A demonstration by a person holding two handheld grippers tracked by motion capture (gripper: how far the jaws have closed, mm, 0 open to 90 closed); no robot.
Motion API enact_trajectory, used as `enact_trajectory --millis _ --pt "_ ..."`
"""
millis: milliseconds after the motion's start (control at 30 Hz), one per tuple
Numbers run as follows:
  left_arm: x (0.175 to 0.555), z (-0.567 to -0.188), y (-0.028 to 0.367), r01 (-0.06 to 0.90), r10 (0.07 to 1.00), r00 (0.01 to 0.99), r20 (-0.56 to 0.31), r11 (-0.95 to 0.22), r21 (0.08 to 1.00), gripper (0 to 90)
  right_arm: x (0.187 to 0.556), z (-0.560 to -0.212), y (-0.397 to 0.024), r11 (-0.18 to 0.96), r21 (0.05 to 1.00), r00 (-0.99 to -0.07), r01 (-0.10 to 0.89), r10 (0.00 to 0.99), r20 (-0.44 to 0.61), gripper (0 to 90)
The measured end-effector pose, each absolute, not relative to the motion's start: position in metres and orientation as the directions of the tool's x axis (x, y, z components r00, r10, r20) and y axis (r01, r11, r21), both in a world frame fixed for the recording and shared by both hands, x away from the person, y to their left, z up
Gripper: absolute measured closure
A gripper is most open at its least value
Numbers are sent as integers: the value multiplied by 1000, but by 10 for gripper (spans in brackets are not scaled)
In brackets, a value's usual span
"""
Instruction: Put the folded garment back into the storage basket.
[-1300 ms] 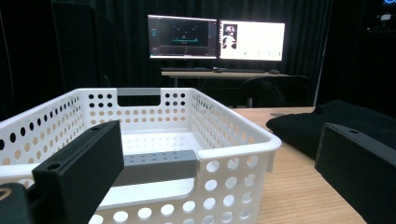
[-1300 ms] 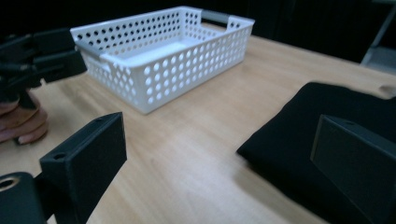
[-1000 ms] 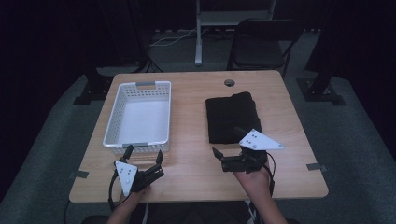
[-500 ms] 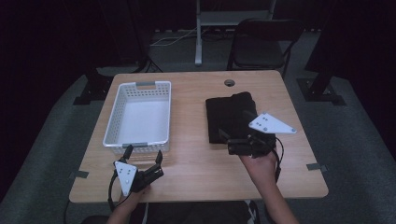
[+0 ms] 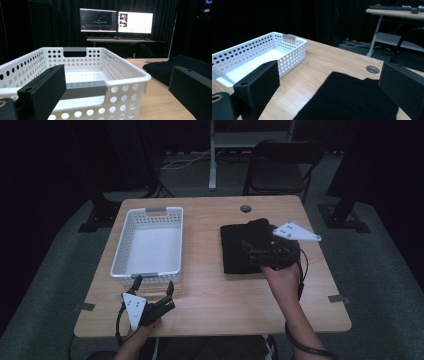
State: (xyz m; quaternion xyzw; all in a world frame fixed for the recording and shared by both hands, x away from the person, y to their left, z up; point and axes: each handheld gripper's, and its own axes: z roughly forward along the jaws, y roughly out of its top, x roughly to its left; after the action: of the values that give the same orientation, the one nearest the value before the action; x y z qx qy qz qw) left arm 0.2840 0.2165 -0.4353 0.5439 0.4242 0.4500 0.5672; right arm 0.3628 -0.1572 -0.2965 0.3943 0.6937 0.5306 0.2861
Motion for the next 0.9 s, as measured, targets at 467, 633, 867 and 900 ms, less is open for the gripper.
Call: enact_trajectory --millis 467,633,867,900 --pt "284 -435 216 -49 972 235 8 4 999 24 406 -305 -181 84 920 -427 383 899 96 34" --pt "284 -435 216 -51 972 235 6 6 999 24 420 -316 -189 59 905 -403 422 906 129 34" --pt "284 -435 216 -50 972 234 6 6 999 24 441 -330 -194 90 869 -364 486 925 108 35" --pt "284 -435 216 -50 972 234 5 7 999 24 443 -331 -195 84 869 -363 488 925 114 35"
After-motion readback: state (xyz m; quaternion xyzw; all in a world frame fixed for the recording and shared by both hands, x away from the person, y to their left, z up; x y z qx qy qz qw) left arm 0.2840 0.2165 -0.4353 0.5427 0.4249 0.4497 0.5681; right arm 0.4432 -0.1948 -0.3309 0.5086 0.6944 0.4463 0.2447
